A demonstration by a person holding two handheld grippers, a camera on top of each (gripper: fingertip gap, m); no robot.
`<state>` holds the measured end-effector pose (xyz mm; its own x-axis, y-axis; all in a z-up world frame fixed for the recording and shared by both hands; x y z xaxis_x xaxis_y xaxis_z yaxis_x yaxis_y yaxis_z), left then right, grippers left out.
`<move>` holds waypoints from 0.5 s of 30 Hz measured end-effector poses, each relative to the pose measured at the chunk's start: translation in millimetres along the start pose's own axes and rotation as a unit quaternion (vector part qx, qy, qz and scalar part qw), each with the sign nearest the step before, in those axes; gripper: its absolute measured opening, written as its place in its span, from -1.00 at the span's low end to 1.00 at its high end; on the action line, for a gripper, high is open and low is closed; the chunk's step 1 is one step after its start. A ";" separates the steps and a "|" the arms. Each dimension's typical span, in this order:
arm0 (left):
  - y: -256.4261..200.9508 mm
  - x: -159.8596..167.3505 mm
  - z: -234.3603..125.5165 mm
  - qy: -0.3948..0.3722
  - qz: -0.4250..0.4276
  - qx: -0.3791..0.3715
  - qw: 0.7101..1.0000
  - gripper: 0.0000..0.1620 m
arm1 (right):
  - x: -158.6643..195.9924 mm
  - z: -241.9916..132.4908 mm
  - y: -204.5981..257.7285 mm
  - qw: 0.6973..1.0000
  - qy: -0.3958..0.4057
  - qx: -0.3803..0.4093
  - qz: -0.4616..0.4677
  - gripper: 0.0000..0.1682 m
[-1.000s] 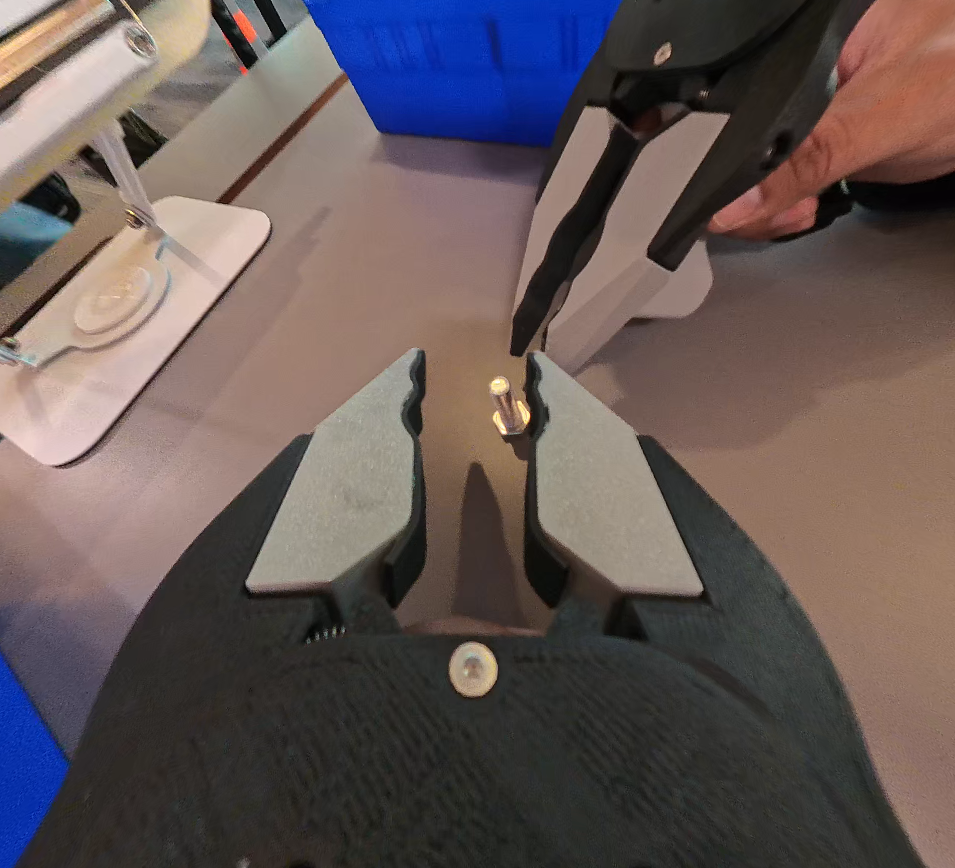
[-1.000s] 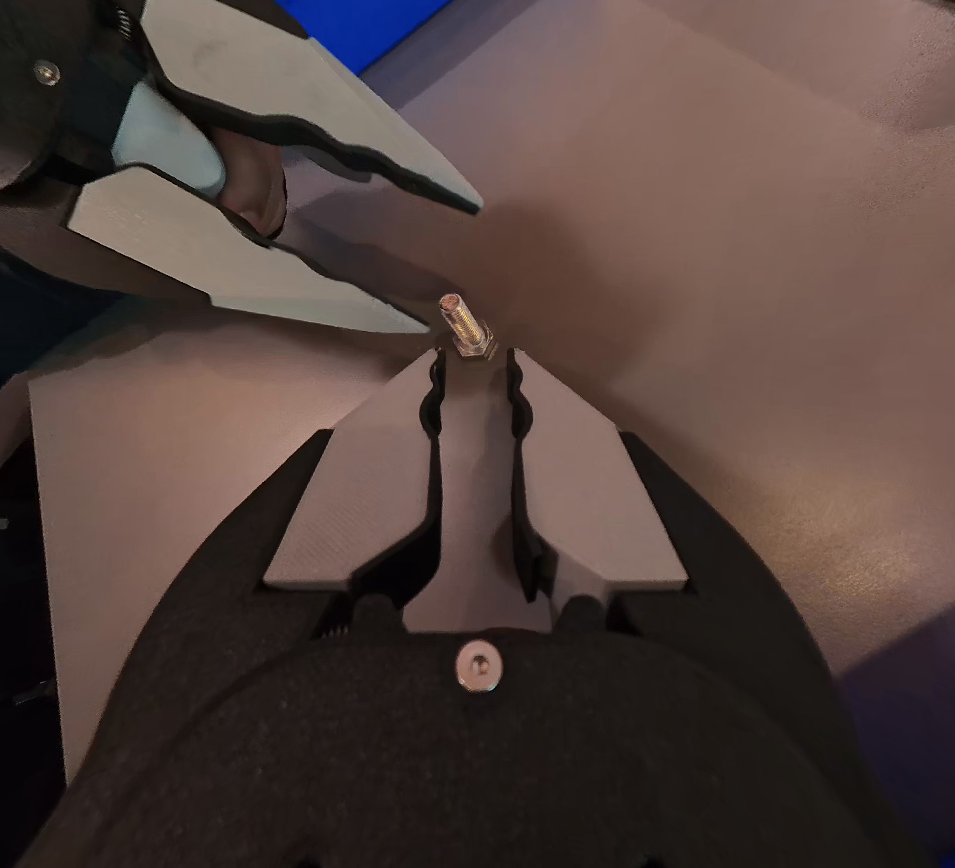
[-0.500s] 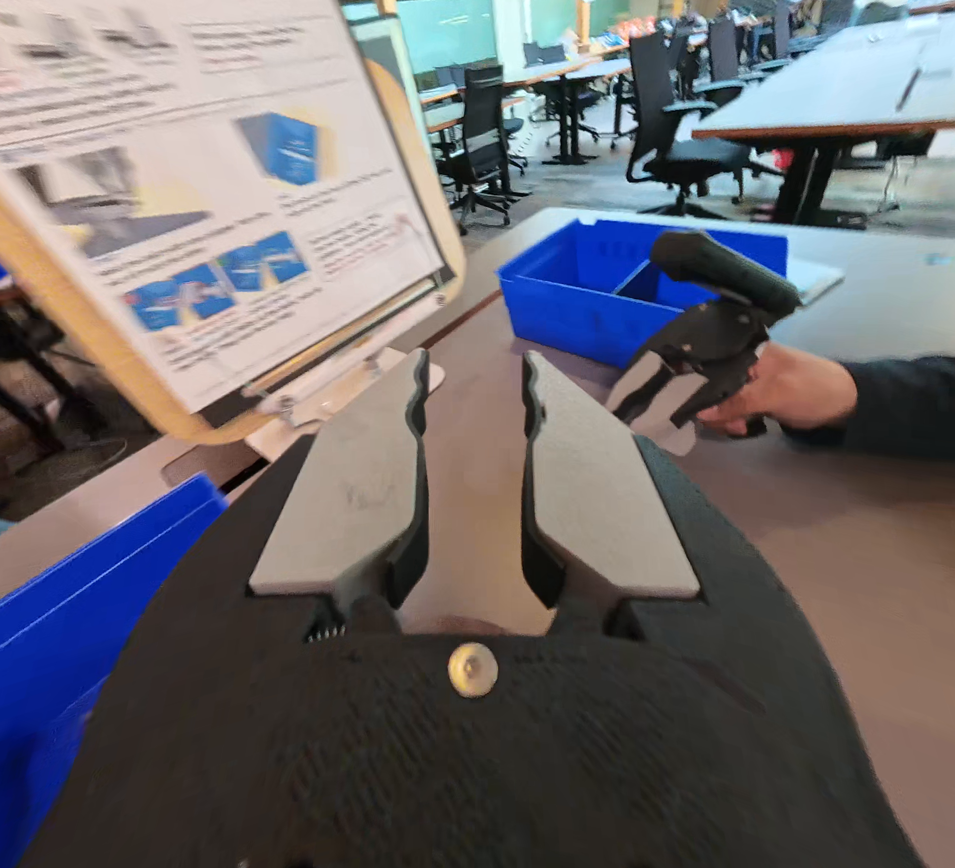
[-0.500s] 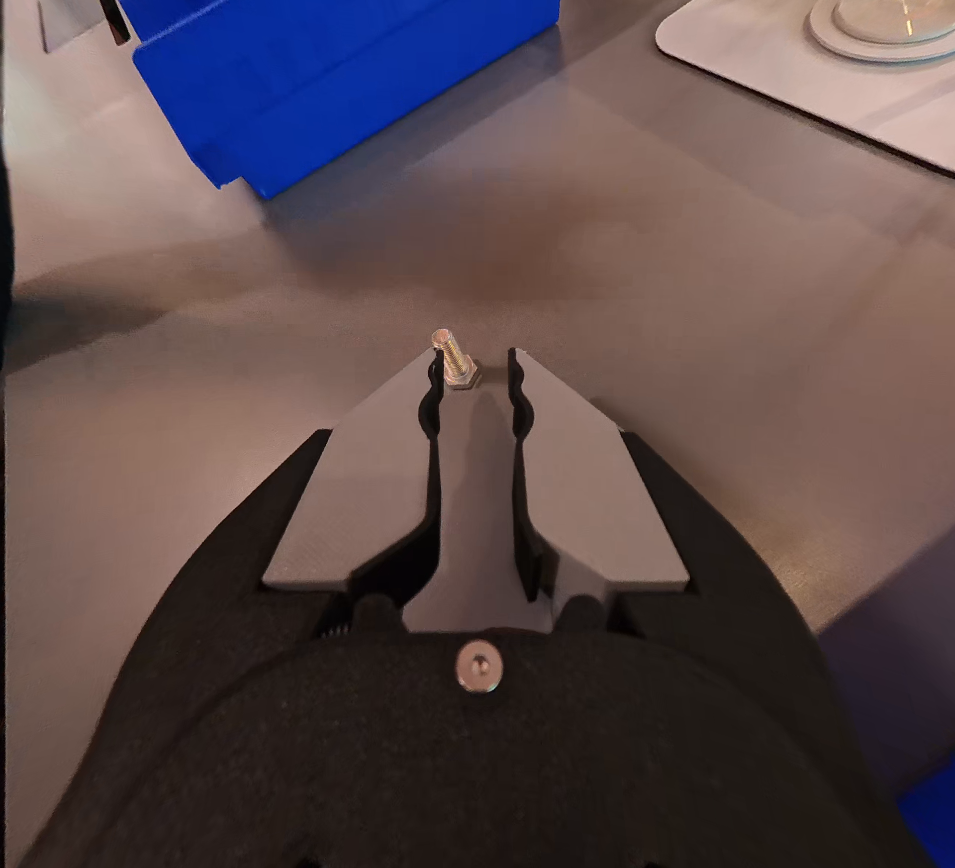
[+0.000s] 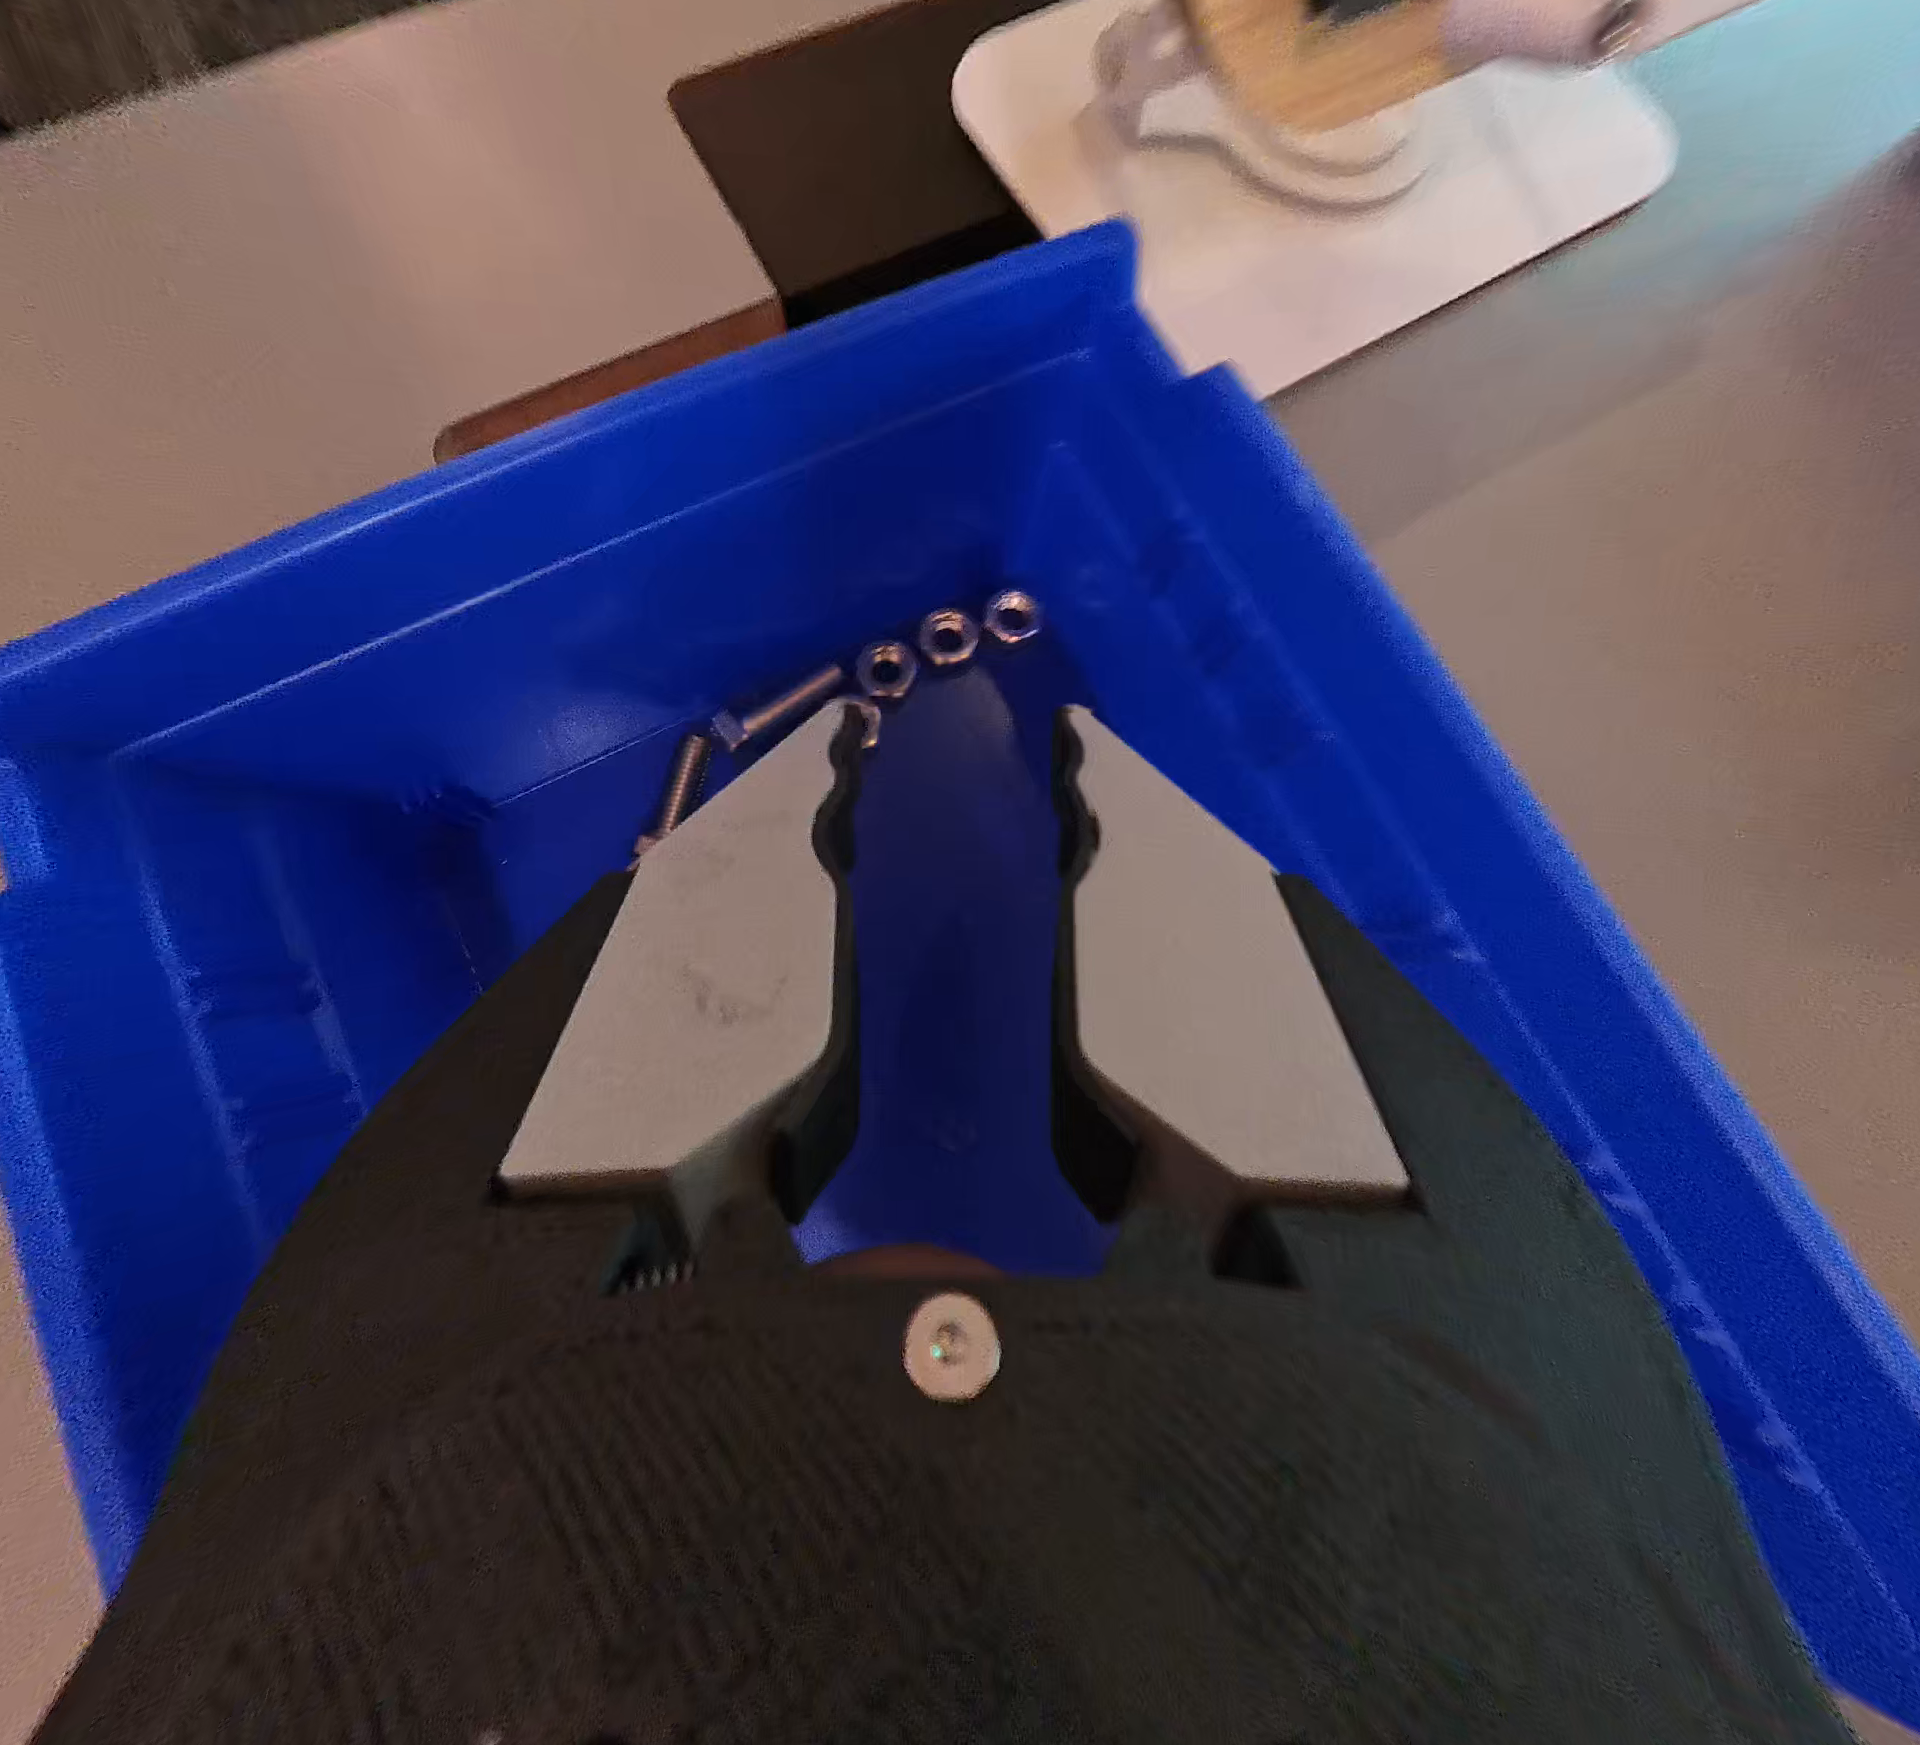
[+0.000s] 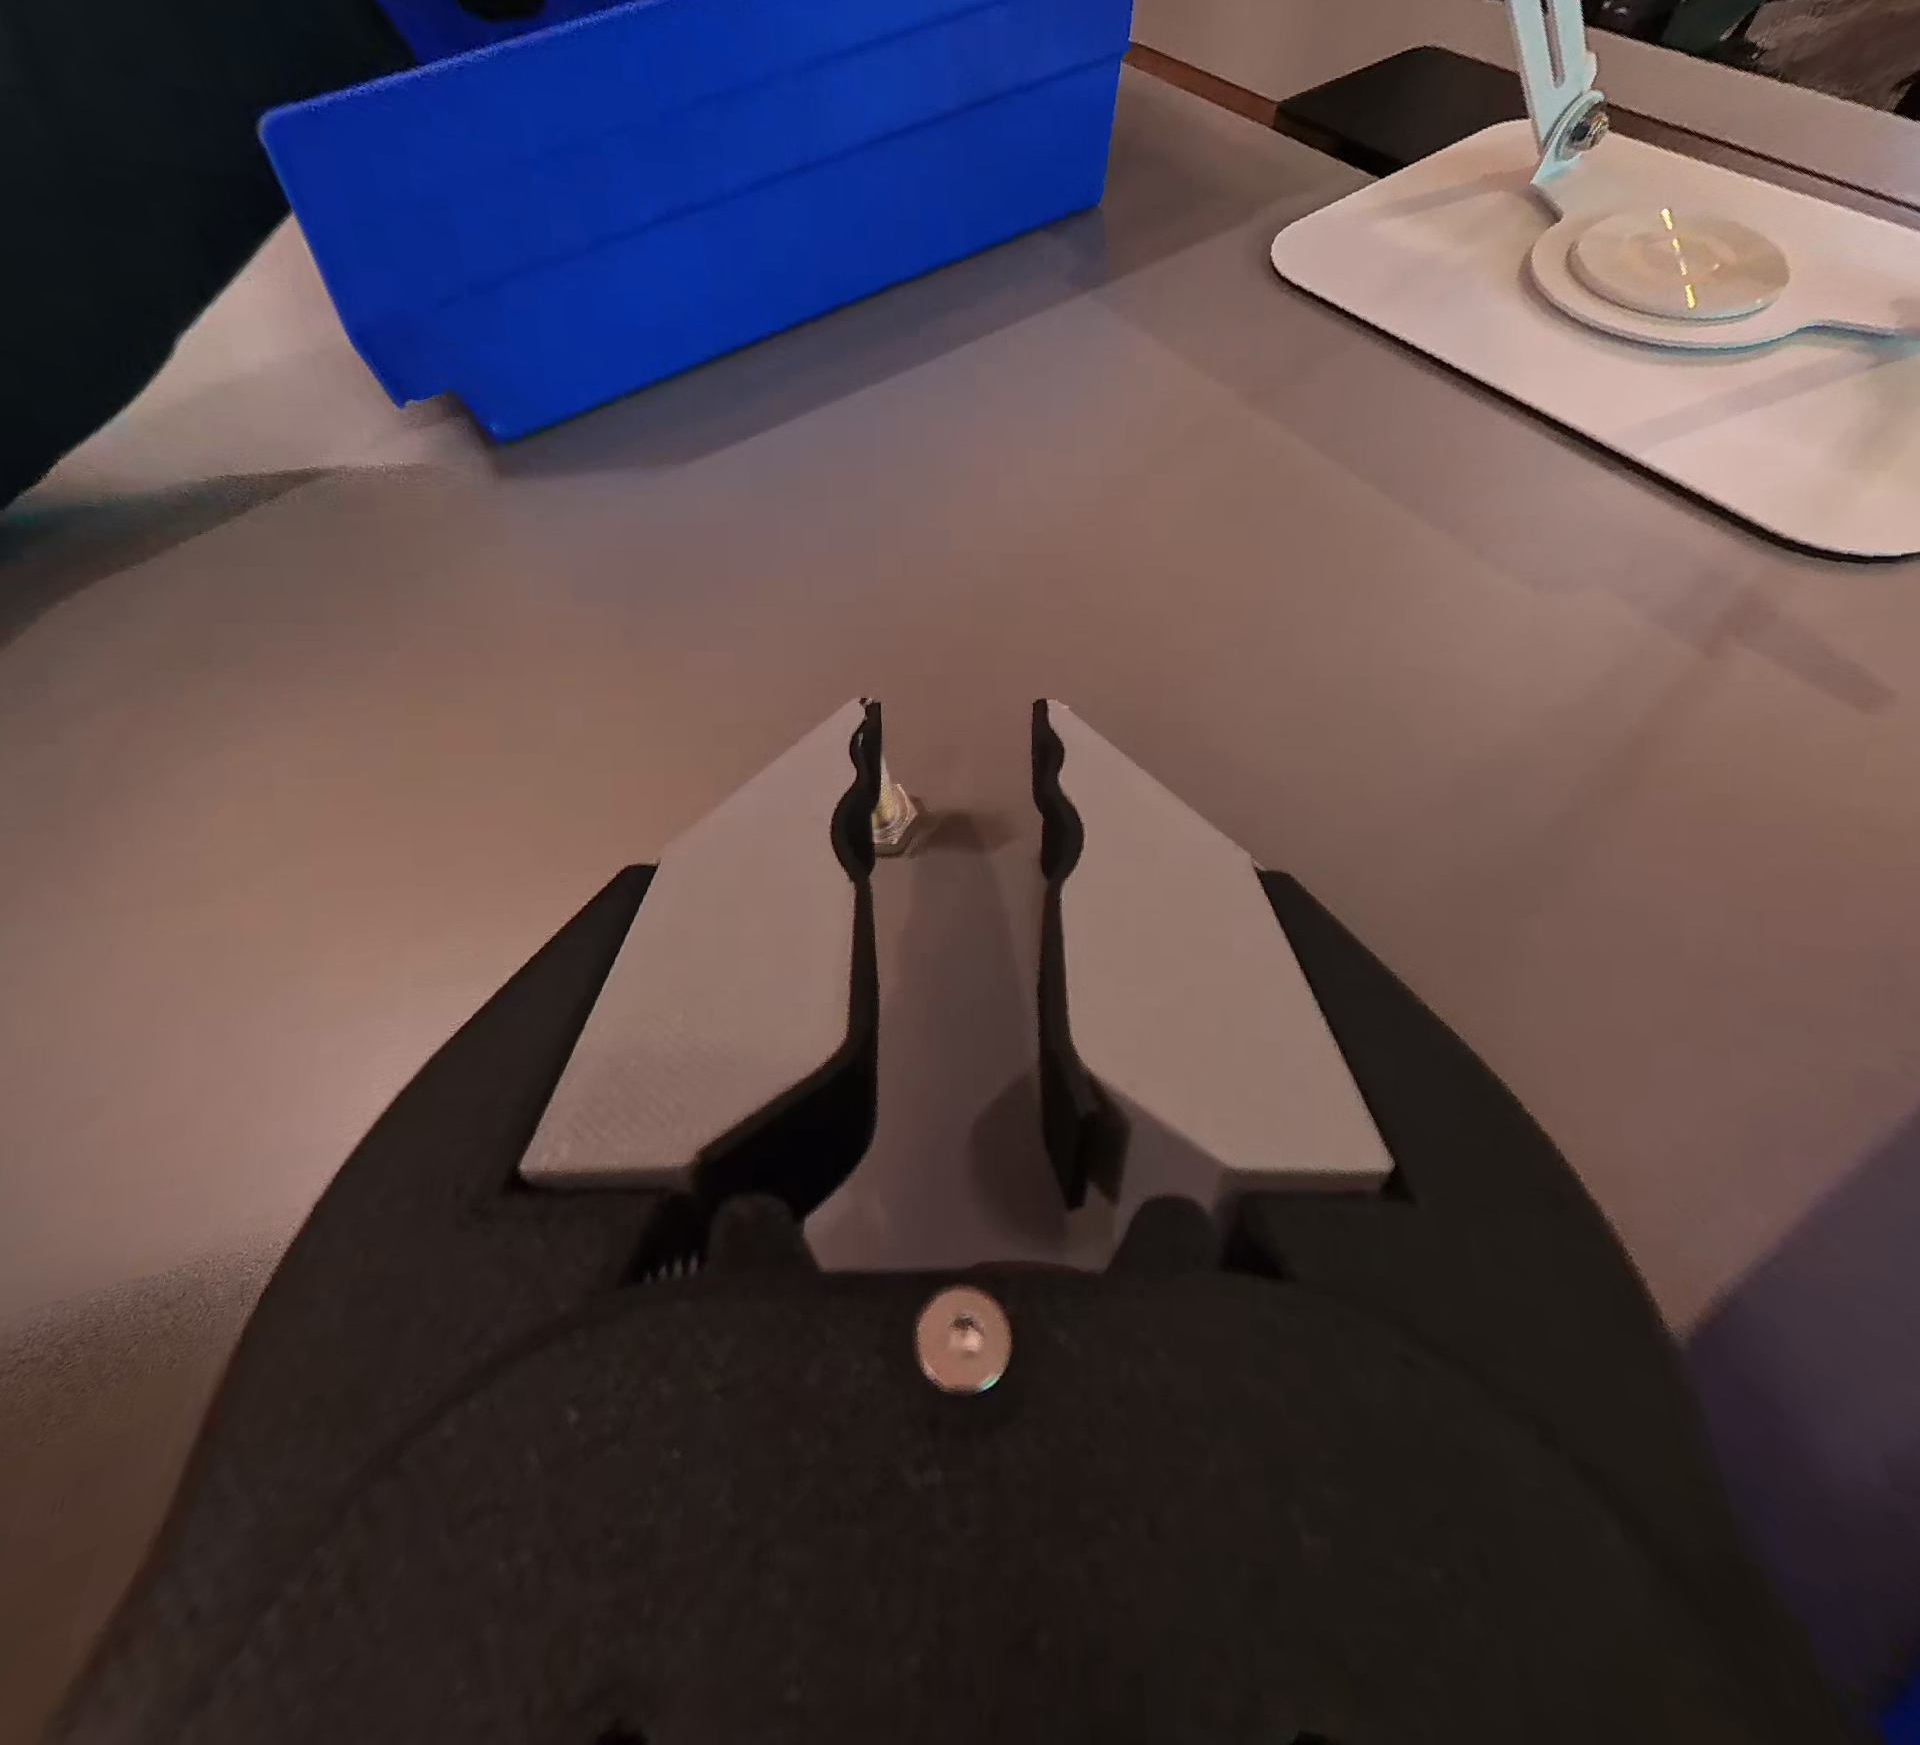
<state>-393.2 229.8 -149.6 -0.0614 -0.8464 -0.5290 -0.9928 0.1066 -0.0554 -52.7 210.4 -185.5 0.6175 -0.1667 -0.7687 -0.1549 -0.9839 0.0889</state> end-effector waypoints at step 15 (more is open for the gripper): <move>21.9 19.0 63.3 0.111 0.037 -0.086 0.989 -0.71 | 0.9 4.2 -0.9 1.000 0.005 0.001 -0.002 -0.69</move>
<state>-409.5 249.1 -214.5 -0.1359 -0.9358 -0.3254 -0.9865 0.0976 0.1314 -55.3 211.4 -189.0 0.6263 -0.1634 -0.7622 -0.1547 -0.9844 0.0840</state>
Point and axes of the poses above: each gripper's, where its closed fingertips meet, z out along the fingers, x out of its underside, y = z × x across the jaws, the point moved 3 cm from there along -z, back along the fingers, and after that the axes turned 14 degrees about y, right-handed, at the moved point
